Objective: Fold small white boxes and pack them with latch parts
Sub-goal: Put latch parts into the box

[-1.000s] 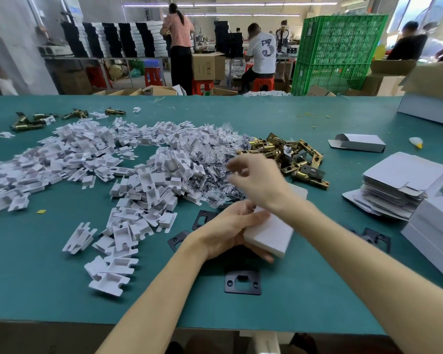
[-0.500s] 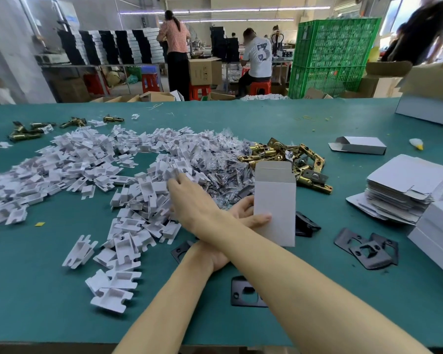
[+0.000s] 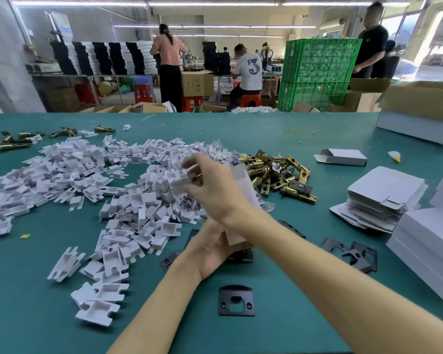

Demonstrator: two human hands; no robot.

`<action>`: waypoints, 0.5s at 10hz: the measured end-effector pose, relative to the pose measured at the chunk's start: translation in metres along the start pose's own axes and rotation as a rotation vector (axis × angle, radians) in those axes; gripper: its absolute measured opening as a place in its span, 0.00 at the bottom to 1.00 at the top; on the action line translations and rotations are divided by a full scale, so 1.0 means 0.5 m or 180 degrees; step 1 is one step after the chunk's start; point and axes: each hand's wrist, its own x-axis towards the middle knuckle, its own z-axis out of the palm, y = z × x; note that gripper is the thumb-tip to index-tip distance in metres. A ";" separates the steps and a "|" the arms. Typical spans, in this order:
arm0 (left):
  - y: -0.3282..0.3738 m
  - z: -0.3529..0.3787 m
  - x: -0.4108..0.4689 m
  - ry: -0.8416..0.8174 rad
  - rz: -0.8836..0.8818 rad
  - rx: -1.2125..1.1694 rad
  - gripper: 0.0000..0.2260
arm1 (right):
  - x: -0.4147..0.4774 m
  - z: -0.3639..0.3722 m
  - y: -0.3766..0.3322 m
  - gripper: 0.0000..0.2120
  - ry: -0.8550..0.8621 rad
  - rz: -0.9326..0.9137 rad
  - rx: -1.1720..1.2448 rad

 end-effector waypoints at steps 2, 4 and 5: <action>0.033 0.018 -0.040 -0.0644 0.0025 -0.0526 0.14 | 0.008 -0.146 0.034 0.16 0.0689 0.0249 0.0034; 0.028 0.023 -0.039 -0.0889 0.0107 -0.0072 0.23 | -0.021 -0.214 0.075 0.11 0.0541 0.0337 -0.0657; 0.026 0.026 -0.041 -0.1114 0.0116 0.0157 0.22 | -0.038 -0.234 0.070 0.10 0.0396 0.0195 -0.0688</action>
